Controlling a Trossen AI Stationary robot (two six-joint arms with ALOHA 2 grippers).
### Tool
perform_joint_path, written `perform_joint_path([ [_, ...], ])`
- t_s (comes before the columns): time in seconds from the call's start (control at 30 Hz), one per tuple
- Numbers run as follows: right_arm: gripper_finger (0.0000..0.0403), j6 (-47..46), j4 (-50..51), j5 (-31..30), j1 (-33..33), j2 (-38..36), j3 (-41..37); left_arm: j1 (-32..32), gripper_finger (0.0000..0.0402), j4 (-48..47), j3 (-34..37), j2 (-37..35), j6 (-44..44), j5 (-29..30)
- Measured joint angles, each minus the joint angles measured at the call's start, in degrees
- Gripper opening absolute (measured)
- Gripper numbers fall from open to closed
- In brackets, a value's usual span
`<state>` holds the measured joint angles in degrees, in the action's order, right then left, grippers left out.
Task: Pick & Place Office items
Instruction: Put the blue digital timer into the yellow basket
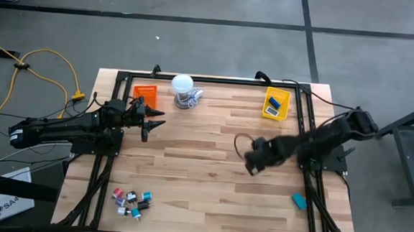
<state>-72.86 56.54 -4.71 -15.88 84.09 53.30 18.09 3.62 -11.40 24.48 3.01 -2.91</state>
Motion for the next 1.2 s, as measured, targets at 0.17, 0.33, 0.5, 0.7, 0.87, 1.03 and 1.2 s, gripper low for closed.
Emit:
perform_joint_path([
  [0.17, 0.0157, 11.1, -0.1, -1.3, 10.0, -4.7, 0.0, 0.0, 0.0167, 0.0, 0.0, 0.0, 0.0, 0.0],
  [0.33, 0.0154, 20.0, -0.1, -3.6, 20.0, -8.7, 0.0, 0.0, 0.0167, 0.1, 0.0, 0.0, 0.0, 0.0],
  [0.5, 0.0153, 25.5, -0.5, -8.1, 29.8, -11.3, 0.0, 0.0, 0.0167, 0.1, 0.0, 0.0, 0.0, 0.0],
  [0.7, 0.0154, 31.4, -3.6, -11.9, 39.9, -11.8, 0.0, 0.0, 0.0167, 0.1, 0.0, 0.0, 0.0, 0.0],
  [0.87, 0.0153, 35.4, -9.0, -11.9, 46.7, -11.7, 0.0, 0.0, 0.0167, 0.1, 0.0, 0.0, 0.0, 0.0],
  [1.03, 0.0156, 36.9, -8.9, -11.9, 52.5, -11.6, 0.0, 0.0, 0.0167, 0.1, 0.0, 0.0, 0.0, 0.0],
  [1.2, 0.0157, 37.2, -7.5, -11.6, 55.8, -11.6, 0.0, 0.0, 0.0167, 0.1, 0.0, 0.0, 0.0, 0.0],
])
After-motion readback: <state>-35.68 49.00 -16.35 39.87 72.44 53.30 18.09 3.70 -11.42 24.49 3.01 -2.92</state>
